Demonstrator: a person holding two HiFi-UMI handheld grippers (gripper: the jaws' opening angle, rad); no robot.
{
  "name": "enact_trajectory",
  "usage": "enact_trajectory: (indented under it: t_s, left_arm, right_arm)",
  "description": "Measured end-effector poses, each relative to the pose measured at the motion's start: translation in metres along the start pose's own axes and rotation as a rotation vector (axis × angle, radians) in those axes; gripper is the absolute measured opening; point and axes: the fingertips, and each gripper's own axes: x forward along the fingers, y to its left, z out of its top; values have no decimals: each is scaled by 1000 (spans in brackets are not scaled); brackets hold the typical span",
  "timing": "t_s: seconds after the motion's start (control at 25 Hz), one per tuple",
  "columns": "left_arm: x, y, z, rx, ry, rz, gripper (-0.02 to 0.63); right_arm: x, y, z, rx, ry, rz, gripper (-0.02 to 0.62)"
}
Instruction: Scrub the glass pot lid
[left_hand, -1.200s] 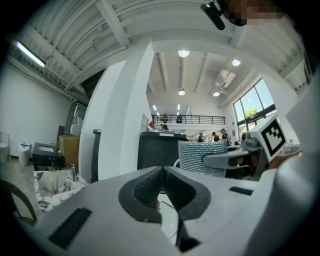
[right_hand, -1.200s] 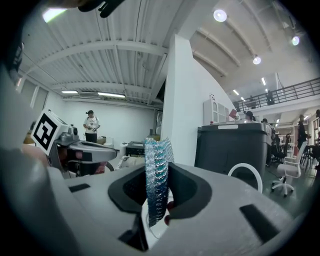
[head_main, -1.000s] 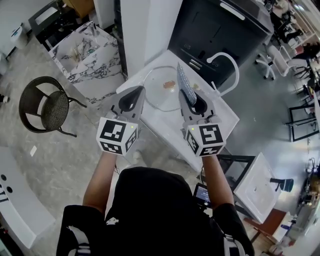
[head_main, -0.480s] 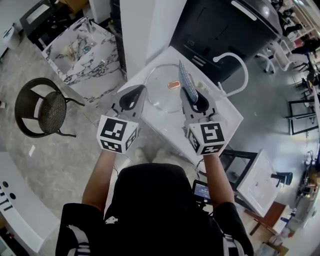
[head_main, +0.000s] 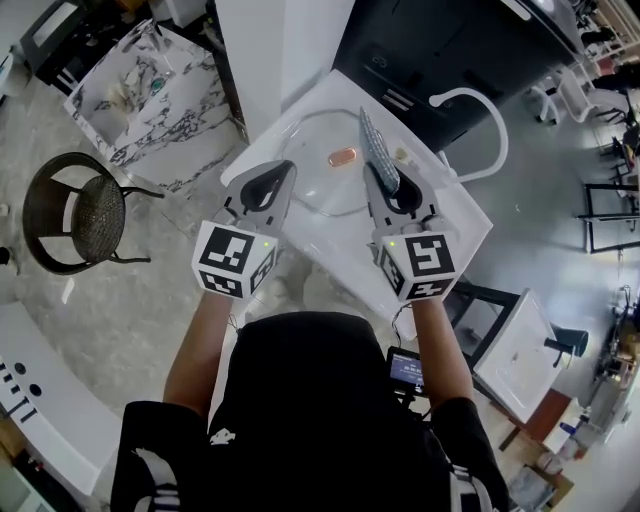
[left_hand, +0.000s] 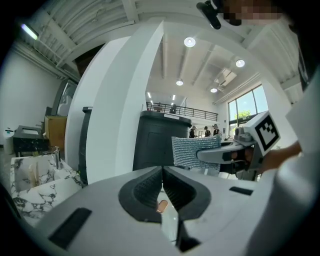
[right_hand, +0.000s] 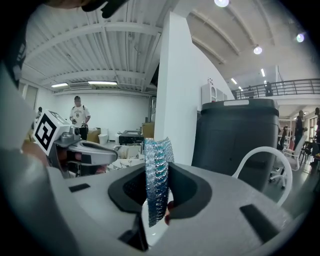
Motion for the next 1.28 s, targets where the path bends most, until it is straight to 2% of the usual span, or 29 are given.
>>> enact_trajectory:
  t_s: [0.24,0.56,0.84,1.28]
  left_arm:
    - [41,-13,-22,4,27,-69,5]
    - [85,-34,-69,5,150,-134,5]
    - [107,-28,-126,55,265,-125,6]
    - [129,-21,-182,79,378,-127,6]
  right_arm:
    - [16,-29,-31,30,50,19,74]
    - [38,-64,-80,62,142,50,75]
    - [55,-75,-119,77,214,82,75]
    - [67,-78,-173,89,299,109,75]
